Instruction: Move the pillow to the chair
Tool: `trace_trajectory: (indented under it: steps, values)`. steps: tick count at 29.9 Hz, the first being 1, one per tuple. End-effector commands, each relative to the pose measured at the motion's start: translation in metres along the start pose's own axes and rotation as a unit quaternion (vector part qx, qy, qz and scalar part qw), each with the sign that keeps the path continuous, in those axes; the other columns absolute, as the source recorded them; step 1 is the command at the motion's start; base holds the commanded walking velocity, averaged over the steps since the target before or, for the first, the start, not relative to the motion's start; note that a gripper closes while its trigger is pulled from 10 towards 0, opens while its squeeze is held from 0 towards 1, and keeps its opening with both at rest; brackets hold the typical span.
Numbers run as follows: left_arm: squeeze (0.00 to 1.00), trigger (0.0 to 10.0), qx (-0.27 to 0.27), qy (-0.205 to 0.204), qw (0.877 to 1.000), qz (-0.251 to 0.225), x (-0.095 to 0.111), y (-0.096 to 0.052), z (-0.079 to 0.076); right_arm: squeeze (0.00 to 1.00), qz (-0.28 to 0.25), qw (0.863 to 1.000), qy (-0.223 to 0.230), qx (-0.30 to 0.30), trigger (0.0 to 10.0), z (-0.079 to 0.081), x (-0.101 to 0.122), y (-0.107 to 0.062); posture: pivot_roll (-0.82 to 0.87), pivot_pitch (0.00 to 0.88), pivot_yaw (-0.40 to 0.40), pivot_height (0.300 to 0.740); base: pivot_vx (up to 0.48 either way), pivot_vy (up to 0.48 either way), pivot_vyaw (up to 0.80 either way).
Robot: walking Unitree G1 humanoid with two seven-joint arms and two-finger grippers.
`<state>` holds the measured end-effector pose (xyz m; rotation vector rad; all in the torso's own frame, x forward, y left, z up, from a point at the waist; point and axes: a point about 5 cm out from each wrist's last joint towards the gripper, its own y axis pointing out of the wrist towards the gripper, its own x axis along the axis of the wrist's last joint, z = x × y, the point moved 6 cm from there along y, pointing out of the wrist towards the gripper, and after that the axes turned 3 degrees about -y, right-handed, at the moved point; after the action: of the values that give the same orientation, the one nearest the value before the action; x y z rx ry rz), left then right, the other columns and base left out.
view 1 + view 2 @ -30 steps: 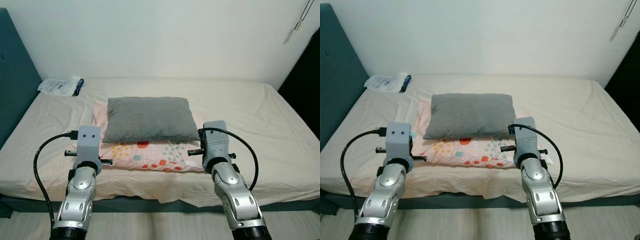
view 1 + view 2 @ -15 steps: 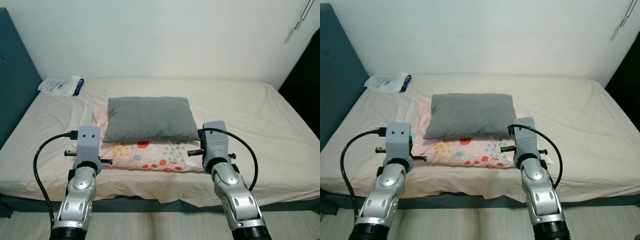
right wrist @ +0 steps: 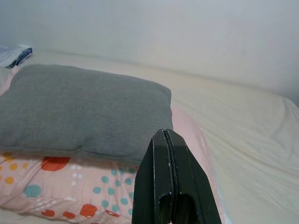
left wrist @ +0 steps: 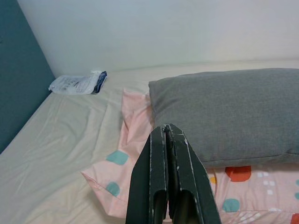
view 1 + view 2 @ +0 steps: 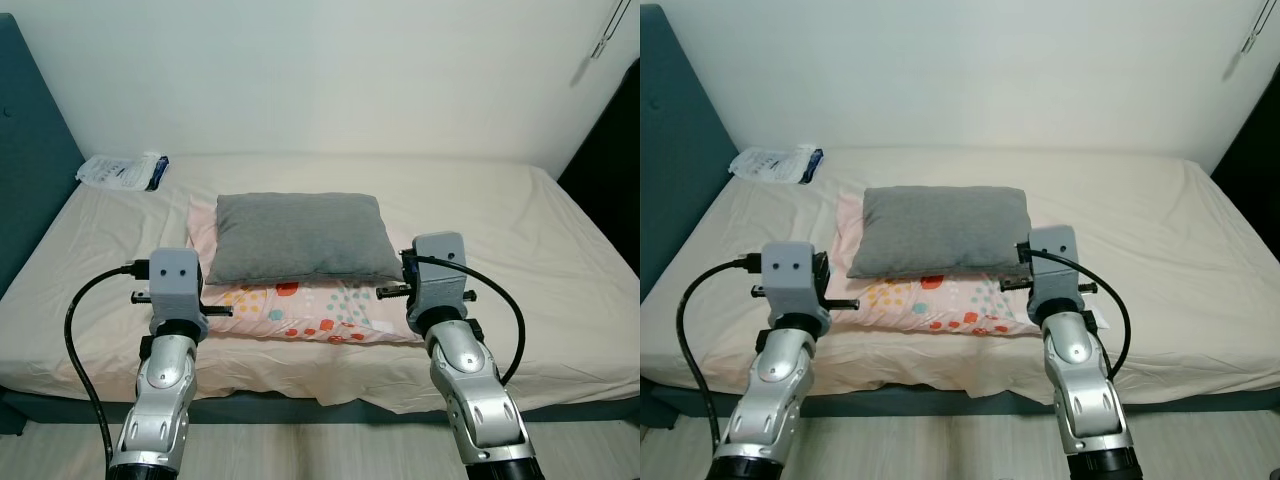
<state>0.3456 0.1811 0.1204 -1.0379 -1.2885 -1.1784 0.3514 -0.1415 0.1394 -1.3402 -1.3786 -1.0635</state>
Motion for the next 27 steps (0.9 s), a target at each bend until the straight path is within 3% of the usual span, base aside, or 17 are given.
trace_trajectory:
  steps: [1,6,8,9,11,13,16,23,26,27]
  values:
    - [0.0,10.0,0.005,0.013,1.0,-0.005,0.001,-0.001,0.003,0.0,-0.01,1.0,-0.001,-0.002,10.0,0.0,0.001,-0.003,-0.01,0.045,-0.002,0.74,0.0,0.0,0.0]
    - [0.0,10.0,0.009,0.001,1.0,-0.013,0.004,0.0,0.004,0.0,-0.042,0.999,0.001,-0.008,10.0,-0.001,0.011,-0.006,-0.01,0.04,-0.002,0.74,0.0,0.0,0.0]
    - [0.0,10.0,0.008,-0.003,1.0,-0.029,0.008,-0.001,0.007,0.0,-0.093,0.996,-0.015,-0.013,10.0,-0.003,0.025,-0.013,-0.01,0.038,-0.005,0.74,0.0,0.0,0.0]
    - [0.0,10.0,0.008,-0.003,1.0,-0.029,0.008,-0.001,0.007,0.0,-0.093,0.996,-0.015,-0.013,10.0,-0.003,0.025,-0.013,-0.01,0.038,-0.005,0.74,0.0,0.0,0.0]
    - [0.0,10.0,0.006,-0.002,0.999,-0.036,0.009,-0.003,0.008,0.0,-0.112,0.993,-0.029,-0.014,10.0,-0.005,0.03,-0.018,-0.01,0.044,-0.006,0.74,0.0,0.0,0.0]
    - [0.0,10.0,0.004,0.0,0.999,-0.039,0.008,-0.007,0.011,0.0,-0.141,0.987,-0.08,0.003,10.0,-0.002,0.033,-0.027,-0.01,0.051,-0.007,0.74,0.0,0.0,0.0]
    - [0.0,10.0,0.006,0.004,0.999,-0.031,0.004,-0.009,0.014,0.0,-0.153,0.984,-0.09,0.006,10.0,-0.001,0.033,-0.033,-0.01,0.054,-0.009,0.74,0.0,0.0,0.0]
    - [0.0,10.0,0.008,0.012,1.0,-0.018,-0.002,-0.01,0.014,0.0,-0.141,0.987,-0.081,-0.011,10.0,-0.009,0.027,-0.037,-0.01,0.063,-0.005,0.74,0.0,0.0,0.0]
    - [0.0,10.0,0.005,0.011,1.0,-0.008,-0.005,-0.008,0.014,0.0,-0.097,0.991,-0.085,0.02,10.0,0.0,0.018,-0.029,-0.02,0.064,-0.001,0.74,0.0,0.0,0.0]
    - [0.0,10.0,-0.001,0.004,1.0,-0.002,-0.006,-0.007,0.012,0.0,-0.087,0.993,-0.064,0.051,10.0,0.009,0.016,-0.027,-0.02,0.065,0.001,0.74,0.0,0.0,0.0]
